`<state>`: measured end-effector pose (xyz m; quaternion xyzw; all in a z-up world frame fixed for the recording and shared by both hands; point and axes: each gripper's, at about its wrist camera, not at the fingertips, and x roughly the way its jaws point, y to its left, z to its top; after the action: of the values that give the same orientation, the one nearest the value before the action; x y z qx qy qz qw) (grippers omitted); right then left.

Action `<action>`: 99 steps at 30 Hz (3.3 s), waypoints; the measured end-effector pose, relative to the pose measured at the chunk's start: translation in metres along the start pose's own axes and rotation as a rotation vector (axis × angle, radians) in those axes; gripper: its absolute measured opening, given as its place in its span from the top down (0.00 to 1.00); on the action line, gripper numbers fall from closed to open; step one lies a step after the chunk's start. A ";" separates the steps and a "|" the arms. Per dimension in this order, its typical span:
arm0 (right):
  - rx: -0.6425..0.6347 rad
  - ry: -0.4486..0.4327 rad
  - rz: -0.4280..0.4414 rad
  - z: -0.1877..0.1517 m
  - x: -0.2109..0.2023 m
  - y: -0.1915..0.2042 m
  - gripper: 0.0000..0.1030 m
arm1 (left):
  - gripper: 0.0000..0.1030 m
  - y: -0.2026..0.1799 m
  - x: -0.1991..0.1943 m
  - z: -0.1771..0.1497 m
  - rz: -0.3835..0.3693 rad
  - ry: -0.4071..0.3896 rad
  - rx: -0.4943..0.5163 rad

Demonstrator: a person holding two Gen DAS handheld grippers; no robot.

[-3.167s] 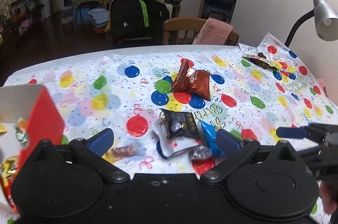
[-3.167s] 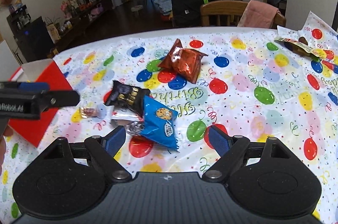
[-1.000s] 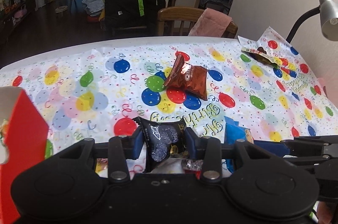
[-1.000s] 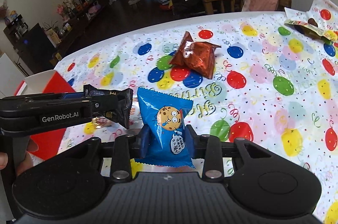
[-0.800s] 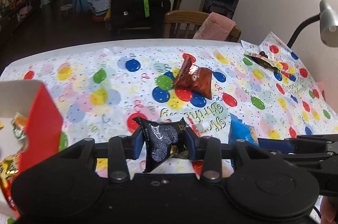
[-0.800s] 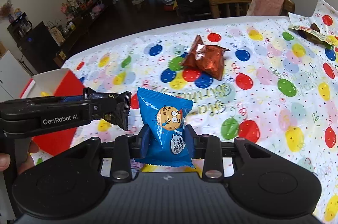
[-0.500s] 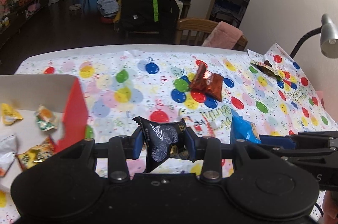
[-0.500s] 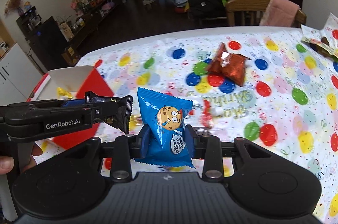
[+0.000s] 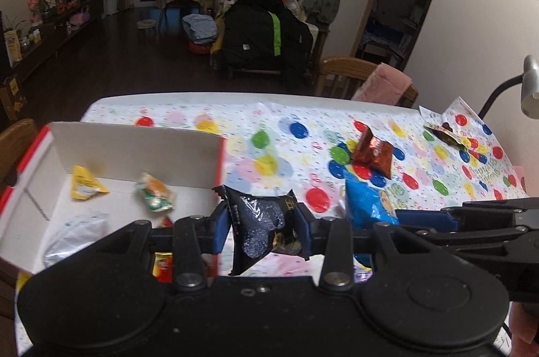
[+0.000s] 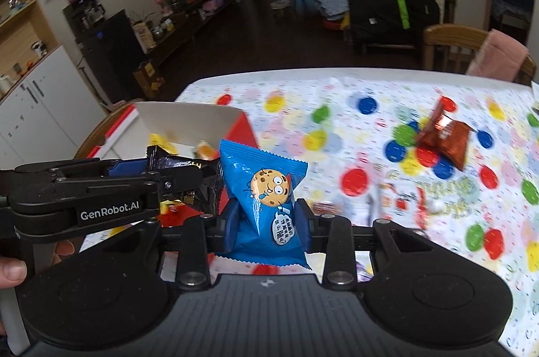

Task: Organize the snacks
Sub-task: 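Lift and carry both packets toward the shoebox with both tools, then open the left tool to drop the black packet into the box, then move the blue packet over the box with the right tool and open it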

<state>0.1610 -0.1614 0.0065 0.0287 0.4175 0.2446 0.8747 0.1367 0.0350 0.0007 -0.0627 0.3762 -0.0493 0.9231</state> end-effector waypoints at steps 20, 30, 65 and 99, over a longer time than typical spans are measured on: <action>-0.119 0.021 0.029 0.031 0.066 0.100 0.67 | 0.75 0.105 -0.015 0.006 0.092 -0.022 -0.064; -0.105 0.090 -0.009 0.042 0.112 0.097 0.67 | 0.75 0.159 0.013 -0.003 0.186 0.054 -0.101; -0.052 0.258 -0.149 -0.033 0.144 0.027 0.65 | 0.28 0.164 0.033 -0.018 0.247 0.098 -0.095; -0.189 0.144 0.036 0.039 0.140 0.113 0.56 | 0.28 0.164 0.026 -0.023 0.236 0.090 -0.106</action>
<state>0.2186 0.0075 -0.0401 -0.0643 0.4539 0.2998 0.8366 0.1464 0.1918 -0.0587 -0.0641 0.4238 0.0769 0.9002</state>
